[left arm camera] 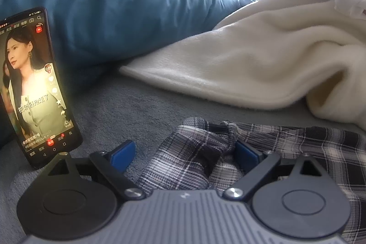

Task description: Fold clothes

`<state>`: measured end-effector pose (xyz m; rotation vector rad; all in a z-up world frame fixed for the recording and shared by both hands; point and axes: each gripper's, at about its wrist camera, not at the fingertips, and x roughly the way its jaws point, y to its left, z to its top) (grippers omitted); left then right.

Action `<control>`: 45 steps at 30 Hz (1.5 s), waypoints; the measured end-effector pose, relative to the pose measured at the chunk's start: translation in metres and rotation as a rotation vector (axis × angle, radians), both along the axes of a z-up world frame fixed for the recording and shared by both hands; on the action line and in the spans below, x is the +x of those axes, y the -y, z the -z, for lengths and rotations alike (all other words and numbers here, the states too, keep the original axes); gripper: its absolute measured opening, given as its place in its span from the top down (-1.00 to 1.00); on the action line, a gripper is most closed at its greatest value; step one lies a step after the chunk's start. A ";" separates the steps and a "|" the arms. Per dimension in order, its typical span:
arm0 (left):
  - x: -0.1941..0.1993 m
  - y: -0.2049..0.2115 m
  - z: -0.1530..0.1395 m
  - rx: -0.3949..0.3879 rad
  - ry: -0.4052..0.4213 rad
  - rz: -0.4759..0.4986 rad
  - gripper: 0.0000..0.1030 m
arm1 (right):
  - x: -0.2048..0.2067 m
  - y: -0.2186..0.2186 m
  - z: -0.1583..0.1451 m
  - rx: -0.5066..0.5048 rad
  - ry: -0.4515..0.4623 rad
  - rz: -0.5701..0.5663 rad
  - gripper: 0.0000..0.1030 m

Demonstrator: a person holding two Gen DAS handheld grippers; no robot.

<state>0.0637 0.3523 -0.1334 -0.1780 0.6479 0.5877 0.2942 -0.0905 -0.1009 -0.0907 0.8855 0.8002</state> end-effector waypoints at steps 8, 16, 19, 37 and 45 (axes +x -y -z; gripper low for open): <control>-0.001 -0.001 -0.001 -0.001 0.001 0.004 -0.85 | 0.022 -0.023 0.021 0.069 -0.090 0.045 1.00; -0.007 0.002 -0.009 0.021 0.039 0.009 -0.86 | 0.013 0.061 -0.005 0.279 -0.172 0.185 0.90; -0.013 0.009 -0.015 0.052 0.084 0.028 -0.86 | -0.007 0.109 -0.011 0.318 -0.196 0.254 0.86; -0.038 0.036 -0.112 0.099 0.202 -0.028 -0.86 | -0.107 0.278 -0.005 0.499 -0.177 0.629 0.82; -0.001 0.136 -0.148 0.054 0.158 0.307 -0.90 | -0.117 0.303 -0.006 0.578 -0.153 0.675 0.82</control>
